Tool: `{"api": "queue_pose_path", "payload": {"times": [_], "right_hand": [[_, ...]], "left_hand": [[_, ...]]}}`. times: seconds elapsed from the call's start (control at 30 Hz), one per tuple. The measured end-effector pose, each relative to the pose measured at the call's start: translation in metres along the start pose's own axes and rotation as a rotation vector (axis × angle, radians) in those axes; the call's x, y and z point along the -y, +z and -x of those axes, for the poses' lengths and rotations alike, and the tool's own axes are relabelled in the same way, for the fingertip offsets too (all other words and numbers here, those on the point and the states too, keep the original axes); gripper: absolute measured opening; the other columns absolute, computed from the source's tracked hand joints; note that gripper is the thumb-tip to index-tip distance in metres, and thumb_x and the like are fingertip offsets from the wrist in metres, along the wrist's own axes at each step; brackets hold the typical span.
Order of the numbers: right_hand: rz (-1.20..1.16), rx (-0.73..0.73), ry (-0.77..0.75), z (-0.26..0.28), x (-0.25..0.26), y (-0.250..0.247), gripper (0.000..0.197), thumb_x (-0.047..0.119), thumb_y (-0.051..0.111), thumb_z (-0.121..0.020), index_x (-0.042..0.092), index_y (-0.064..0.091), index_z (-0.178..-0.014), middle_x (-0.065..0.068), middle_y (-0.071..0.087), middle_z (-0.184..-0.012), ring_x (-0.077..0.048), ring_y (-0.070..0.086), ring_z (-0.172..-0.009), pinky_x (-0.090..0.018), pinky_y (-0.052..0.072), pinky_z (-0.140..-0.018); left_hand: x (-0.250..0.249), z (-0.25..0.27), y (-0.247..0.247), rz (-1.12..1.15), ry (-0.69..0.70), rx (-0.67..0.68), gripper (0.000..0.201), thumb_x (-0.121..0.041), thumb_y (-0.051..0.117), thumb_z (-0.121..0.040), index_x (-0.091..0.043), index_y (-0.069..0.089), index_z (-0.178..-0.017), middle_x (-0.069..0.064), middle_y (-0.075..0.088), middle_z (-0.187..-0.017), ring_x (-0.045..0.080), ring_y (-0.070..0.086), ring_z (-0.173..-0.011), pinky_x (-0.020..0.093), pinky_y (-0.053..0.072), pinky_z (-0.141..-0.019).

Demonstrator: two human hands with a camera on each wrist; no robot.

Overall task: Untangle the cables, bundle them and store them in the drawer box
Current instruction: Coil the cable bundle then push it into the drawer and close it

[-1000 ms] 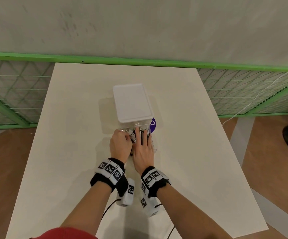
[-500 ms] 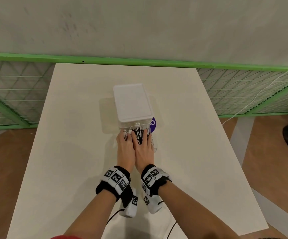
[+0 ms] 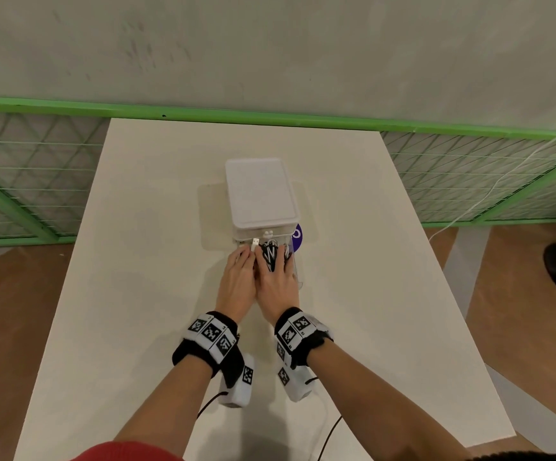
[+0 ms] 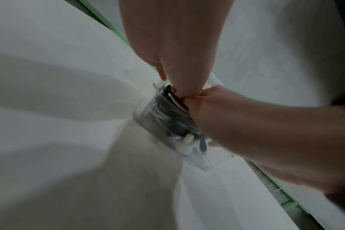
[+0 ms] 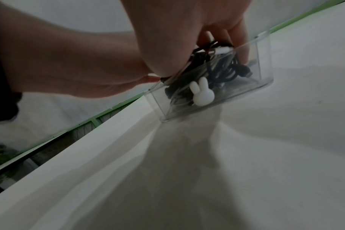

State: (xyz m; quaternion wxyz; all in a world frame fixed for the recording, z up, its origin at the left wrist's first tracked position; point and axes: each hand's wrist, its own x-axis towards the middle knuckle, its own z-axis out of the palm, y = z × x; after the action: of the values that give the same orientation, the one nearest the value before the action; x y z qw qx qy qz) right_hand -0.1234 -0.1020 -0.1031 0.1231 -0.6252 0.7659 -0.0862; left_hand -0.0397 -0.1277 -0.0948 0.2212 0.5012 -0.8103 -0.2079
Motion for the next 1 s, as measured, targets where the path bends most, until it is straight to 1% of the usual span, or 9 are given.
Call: {"api": "queue_pose_path", "payload": {"times": [0.1,0.2,0.27,0.37,0.53,0.63,0.73,0.9,1.0], "right_hand": [[0.013,0.011,-0.004,-0.002,0.000,-0.006,0.048,0.033,0.034,-0.088,0.021,0.051,-0.130,-0.029,0.053,-0.126,-0.048,0.057,-0.108,-0.046,0.058,-0.065],[0.027,0.024,-0.040,-0.002,-0.002,-0.007,0.049,0.031,0.039,-0.095,0.023,0.031,-0.143,-0.030,0.027,-0.146,-0.048,0.032,-0.131,-0.052,0.051,-0.085],[0.039,0.044,-0.028,-0.002,-0.002,-0.004,0.052,0.031,0.036,-0.096,0.024,0.021,-0.146,-0.030,0.020,-0.148,-0.048,0.024,-0.134,-0.053,0.044,-0.097],[0.057,0.052,-0.011,-0.003,0.001,0.001,0.054,0.032,0.031,-0.094,0.022,0.020,-0.146,-0.031,0.022,-0.147,-0.051,0.025,-0.133,-0.054,0.037,-0.104],[0.016,0.071,-0.030,0.001,-0.001,-0.006,0.060,0.024,0.035,-0.097,0.032,0.003,-0.148,-0.030,0.011,-0.151,-0.048,0.017,-0.137,-0.053,0.039,-0.102],[-0.003,0.056,-0.049,0.004,0.003,-0.011,0.061,0.022,0.040,-0.097,0.034,0.009,-0.148,-0.032,0.013,-0.150,-0.051,0.020,-0.135,-0.053,0.043,-0.098],[0.021,0.031,-0.012,0.002,0.004,-0.006,0.059,0.024,0.048,-0.092,0.026,0.023,-0.146,-0.034,0.026,-0.145,-0.054,0.033,-0.127,-0.055,0.049,-0.088],[-0.004,0.071,0.005,0.001,-0.004,0.011,0.062,0.040,0.000,-0.092,0.014,-0.001,-0.148,-0.023,0.015,-0.153,-0.042,0.017,-0.140,-0.050,0.025,-0.113],[-0.123,0.035,0.027,0.005,-0.004,0.002,0.084,0.051,-0.020,-0.083,0.002,0.006,-0.147,-0.020,0.010,-0.155,-0.032,0.007,-0.145,-0.038,0.007,-0.120]], "left_hand": [[0.003,0.006,0.002,0.049,-0.072,0.020,0.047,0.001,0.045,-0.093,0.004,0.035,-0.139,0.019,0.036,-0.146,0.028,0.027,-0.140,0.027,0.015,-0.117],[0.008,0.007,0.008,0.063,-0.093,0.017,0.052,0.001,0.047,-0.092,0.002,0.031,-0.141,0.018,0.032,-0.149,0.026,0.026,-0.141,0.025,0.014,-0.116],[0.007,0.007,0.006,0.102,-0.094,0.033,0.055,-0.002,0.048,-0.093,0.000,0.028,-0.144,0.016,0.033,-0.149,0.026,0.034,-0.137,0.033,0.027,-0.115],[0.003,0.007,-0.001,0.165,-0.160,0.011,0.064,-0.007,0.050,-0.093,-0.008,0.018,-0.148,0.015,0.045,-0.139,0.032,0.058,-0.108,0.042,0.051,-0.088],[0.007,0.003,0.005,-0.072,-0.022,-0.017,0.064,-0.001,0.078,-0.065,0.004,0.053,-0.124,0.017,0.063,-0.117,0.027,0.068,-0.086,0.031,0.056,-0.074],[0.008,-0.004,0.002,-0.162,-0.019,0.015,0.055,-0.006,0.085,-0.053,0.000,0.066,-0.104,0.011,0.070,-0.097,0.023,0.068,-0.077,0.030,0.055,-0.072],[0.010,-0.009,0.002,-0.231,0.000,0.073,0.041,-0.009,0.081,-0.060,-0.002,0.066,-0.097,0.010,0.066,-0.093,0.024,0.063,-0.085,0.035,0.055,-0.079],[0.007,-0.004,0.007,-0.137,-0.092,0.072,0.036,-0.019,0.042,-0.098,-0.004,0.044,-0.130,0.014,0.051,-0.130,0.027,0.050,-0.120,0.040,0.042,-0.102],[0.012,0.000,0.016,-0.037,0.003,0.061,0.053,-0.007,0.059,-0.088,0.003,0.038,-0.136,0.025,0.047,-0.136,0.036,0.048,-0.126,0.046,0.043,-0.104]]}}
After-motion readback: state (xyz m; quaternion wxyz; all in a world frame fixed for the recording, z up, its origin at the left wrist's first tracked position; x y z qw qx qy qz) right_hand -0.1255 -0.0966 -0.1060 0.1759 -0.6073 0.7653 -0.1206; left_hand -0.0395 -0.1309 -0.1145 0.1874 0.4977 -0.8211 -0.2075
